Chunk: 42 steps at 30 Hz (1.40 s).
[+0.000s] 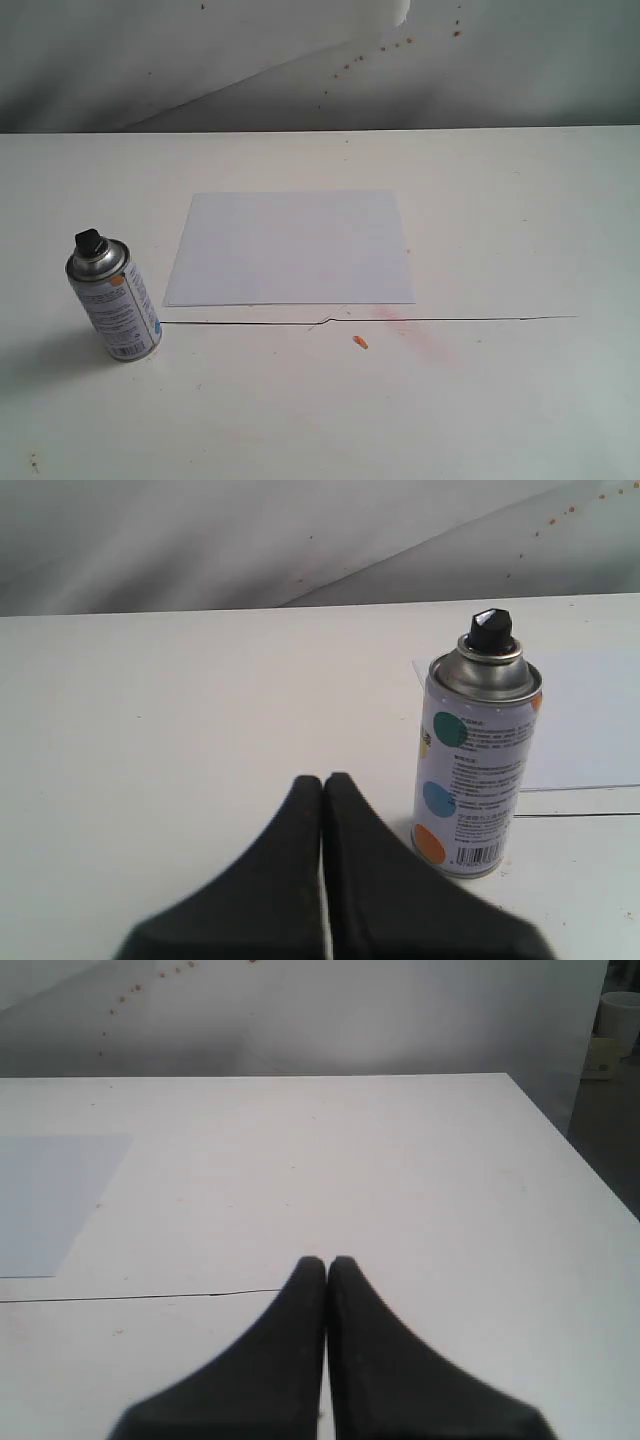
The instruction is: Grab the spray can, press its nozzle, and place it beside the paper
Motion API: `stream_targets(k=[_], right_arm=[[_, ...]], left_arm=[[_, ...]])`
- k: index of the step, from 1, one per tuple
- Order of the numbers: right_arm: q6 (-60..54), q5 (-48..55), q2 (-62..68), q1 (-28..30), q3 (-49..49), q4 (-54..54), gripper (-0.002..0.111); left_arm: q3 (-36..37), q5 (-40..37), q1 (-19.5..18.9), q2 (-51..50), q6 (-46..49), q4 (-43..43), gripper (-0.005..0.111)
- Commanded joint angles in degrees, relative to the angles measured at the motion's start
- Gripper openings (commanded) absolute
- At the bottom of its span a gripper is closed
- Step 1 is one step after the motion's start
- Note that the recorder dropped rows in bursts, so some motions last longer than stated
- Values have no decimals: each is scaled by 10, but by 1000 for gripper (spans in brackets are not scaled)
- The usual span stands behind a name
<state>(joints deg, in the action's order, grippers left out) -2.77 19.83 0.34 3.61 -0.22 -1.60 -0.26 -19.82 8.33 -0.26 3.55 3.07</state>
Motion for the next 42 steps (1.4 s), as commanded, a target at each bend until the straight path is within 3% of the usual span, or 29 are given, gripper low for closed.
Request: stream_targets(k=[1, 15, 19, 30, 35, 38, 42], right_arm=[[0, -3, -3, 4, 2, 7, 0], [0, -3, -3, 4, 2, 7, 0], [0, -3, -3, 4, 2, 7, 0], [0, -3, -3, 4, 2, 7, 0], [0, -3, -3, 4, 2, 7, 0], [0, -3, -3, 4, 2, 7, 0], [0, -3, -3, 4, 2, 7, 0]], left_arm=[[3, 6, 4, 3, 0, 4, 0], [3, 13, 4, 3, 0, -51, 0], [3, 74, 4, 3, -4, -2, 0], [3, 232, 4, 3, 0, -21, 0], [3, 261, 4, 3, 0, -21, 0], [3, 325, 4, 3, -36, -8, 0], [-39, 321, 4, 3, -36, 32, 0]])
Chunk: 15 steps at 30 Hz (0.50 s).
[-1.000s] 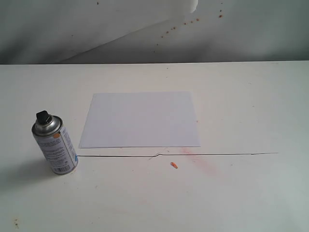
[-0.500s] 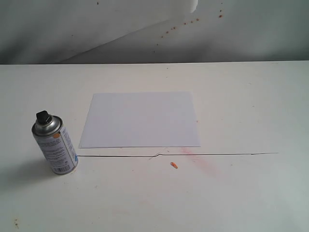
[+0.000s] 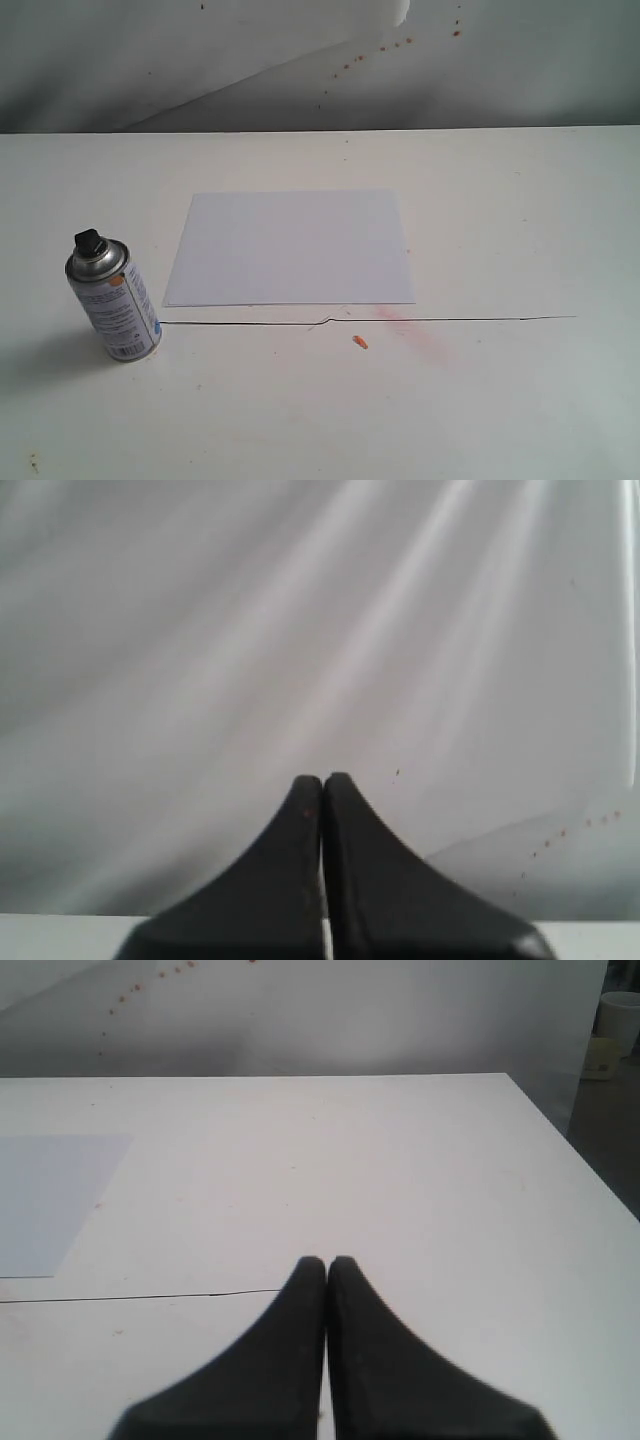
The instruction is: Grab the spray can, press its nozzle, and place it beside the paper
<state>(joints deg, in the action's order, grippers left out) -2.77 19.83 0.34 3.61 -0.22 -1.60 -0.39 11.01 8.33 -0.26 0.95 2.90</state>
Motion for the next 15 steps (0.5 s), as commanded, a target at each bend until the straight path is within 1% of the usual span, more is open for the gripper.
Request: stream_targets(k=[1, 4, 9, 12, 15], right_arm=[[0, -3, -3, 4, 2, 7, 0], [0, -3, -3, 4, 2, 7, 0], [0, -3, -3, 4, 2, 7, 0], [0, -3, -3, 4, 2, 7, 0], [0, -3, -3, 4, 2, 7, 0]], left_arm=[[-57, 5, 4, -2, -9, 36, 0], [-119, -26, 4, -55, -6, 36, 0], [-221, -55, 4, -217, -9, 36, 0], [-268, -66, 4, -310, -9, 38, 0], [-297, -68, 4, -378, -19, 39, 0]])
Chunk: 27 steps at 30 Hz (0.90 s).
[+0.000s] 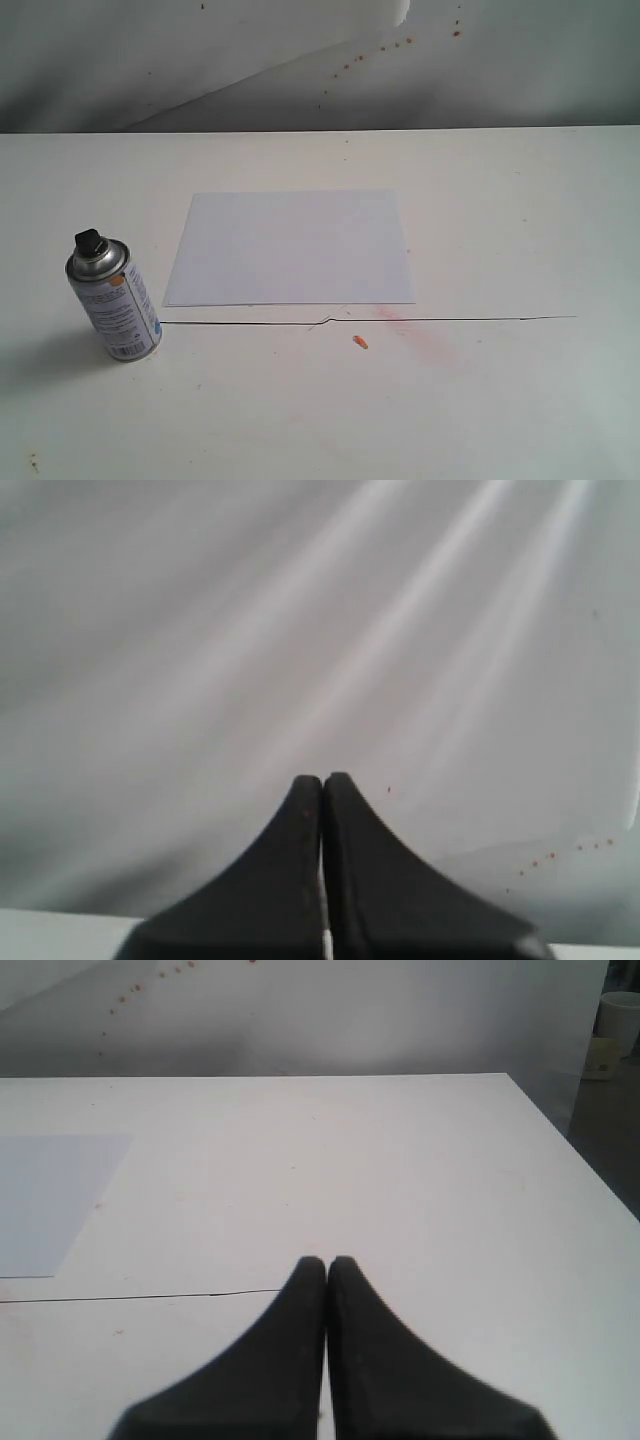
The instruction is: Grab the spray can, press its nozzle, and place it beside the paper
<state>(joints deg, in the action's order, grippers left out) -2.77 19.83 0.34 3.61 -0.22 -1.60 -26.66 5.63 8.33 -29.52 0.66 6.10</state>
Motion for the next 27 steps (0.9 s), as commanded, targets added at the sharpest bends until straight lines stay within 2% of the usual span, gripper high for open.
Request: stream_targets(k=[1, 14, 16, 18, 21, 23, 27], right_arm=[[0, -3, -3, 4, 2, 7, 0], [0, -3, -3, 4, 2, 7, 0], [0, -3, -3, 4, 2, 7, 0], [0, -3, -3, 4, 2, 7, 0], [0, -3, -3, 4, 2, 7, 0], [0, -3, -3, 4, 2, 7, 0], [0, -3, -3, 4, 2, 7, 0]], left_arm=[[-37, -12, 4, -101, -25, 7, 0], [-35, -10, 4, -146, -33, 7, 0], [-8, 27, 4, -146, -33, 7, 0], [41, 97, 4, -146, -33, 7, 0], [143, 221, 4, -153, -39, 7, 0], [195, 265, 4, -182, -68, 7, 0], [255, 275, 4, -294, -126, -14, 0]])
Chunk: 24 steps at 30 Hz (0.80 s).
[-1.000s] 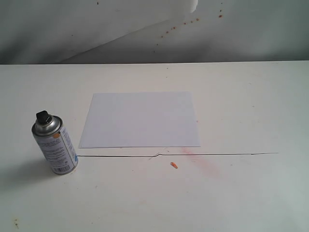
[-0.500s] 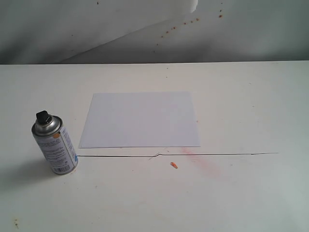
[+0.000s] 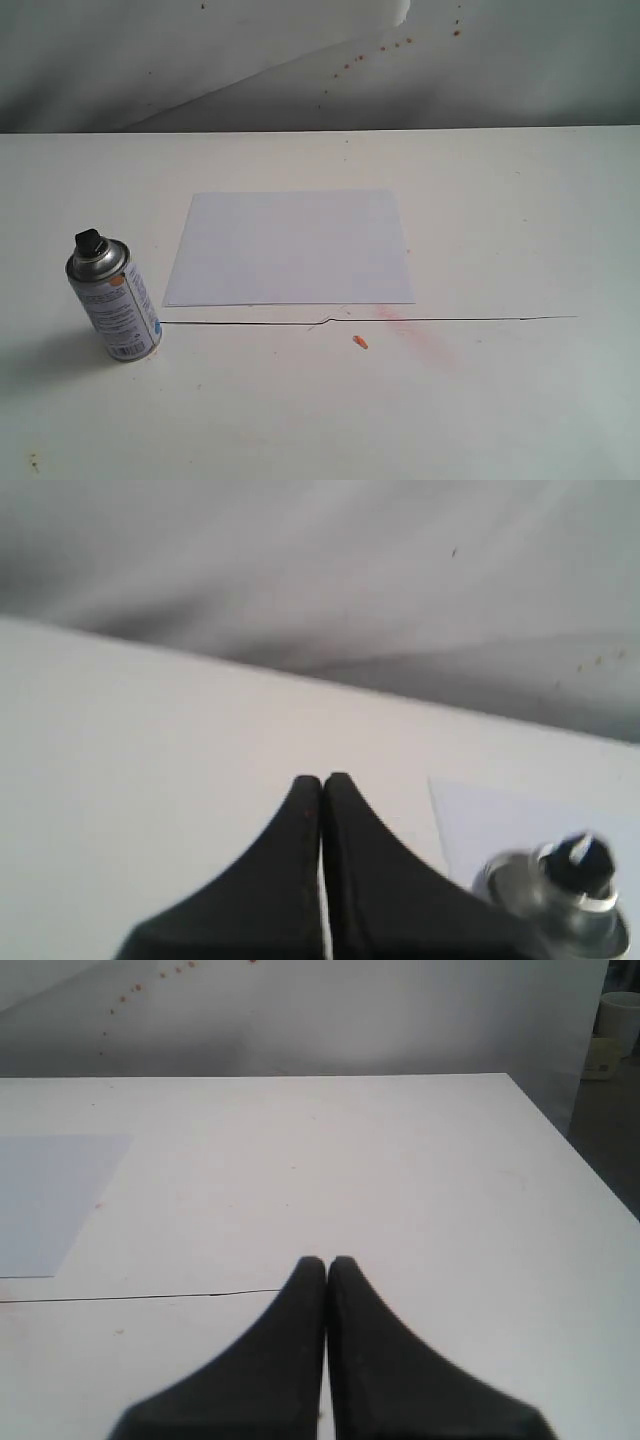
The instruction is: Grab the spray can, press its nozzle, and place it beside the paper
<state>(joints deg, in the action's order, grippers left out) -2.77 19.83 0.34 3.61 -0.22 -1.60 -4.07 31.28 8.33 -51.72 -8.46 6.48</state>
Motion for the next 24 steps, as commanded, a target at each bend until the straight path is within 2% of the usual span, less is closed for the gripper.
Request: stream_targets(k=[1, 5, 8, 13, 18, 24], right_arm=[[0, -3, -3, 4, 2, 7, 0], [0, -3, -3, 4, 2, 7, 0], [0, -3, -3, 4, 2, 7, 0], [0, -3, -3, 4, 2, 7, 0], [0, -3, -3, 4, 2, 7, 0], [0, -3, -3, 4, 2, 7, 0]], left_arm=[[33, 25, 4, -100, -35, -44, 0], [34, 48, 4, -143, -35, -181, 0], [34, 48, 4, -144, -35, -248, 0], [34, 47, 4, -144, -40, -272, 1], [34, 57, 4, -156, -82, -368, 1], [34, 101, 4, -226, -102, -373, 4]])
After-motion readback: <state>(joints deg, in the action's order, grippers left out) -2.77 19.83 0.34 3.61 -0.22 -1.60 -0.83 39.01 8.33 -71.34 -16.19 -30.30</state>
